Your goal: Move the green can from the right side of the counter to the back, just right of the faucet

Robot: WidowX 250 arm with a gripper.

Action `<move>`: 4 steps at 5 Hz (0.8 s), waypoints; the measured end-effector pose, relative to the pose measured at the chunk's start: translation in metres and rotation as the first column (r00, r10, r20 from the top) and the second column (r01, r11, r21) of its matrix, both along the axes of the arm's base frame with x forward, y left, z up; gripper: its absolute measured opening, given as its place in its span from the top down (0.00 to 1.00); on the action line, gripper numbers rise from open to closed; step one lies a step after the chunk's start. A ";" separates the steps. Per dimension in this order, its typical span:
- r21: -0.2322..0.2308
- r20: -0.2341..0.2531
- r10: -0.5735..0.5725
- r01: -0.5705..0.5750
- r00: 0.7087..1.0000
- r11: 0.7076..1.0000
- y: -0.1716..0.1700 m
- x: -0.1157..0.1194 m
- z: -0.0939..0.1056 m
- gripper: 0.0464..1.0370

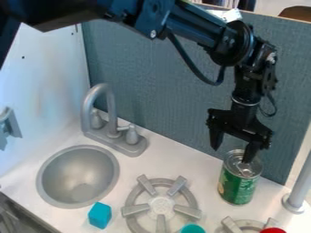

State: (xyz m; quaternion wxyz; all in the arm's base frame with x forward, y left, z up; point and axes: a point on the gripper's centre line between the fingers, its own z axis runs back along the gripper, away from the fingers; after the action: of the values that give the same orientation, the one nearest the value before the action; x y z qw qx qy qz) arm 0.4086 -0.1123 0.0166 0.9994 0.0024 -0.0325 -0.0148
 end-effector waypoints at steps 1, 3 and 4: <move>0.012 -0.048 0.001 0.000 0.999 1.000 0.002 -0.007 -0.019 0.04; -0.032 -0.028 -0.030 0.029 0.999 0.999 -0.006 -0.005 -0.021 0.04; -0.050 -0.008 -0.055 0.054 0.998 0.997 -0.017 -0.004 -0.020 0.04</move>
State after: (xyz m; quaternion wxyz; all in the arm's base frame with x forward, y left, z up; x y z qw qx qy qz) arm 0.4046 -0.1293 -0.0036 0.9985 -0.0234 -0.0281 -0.0412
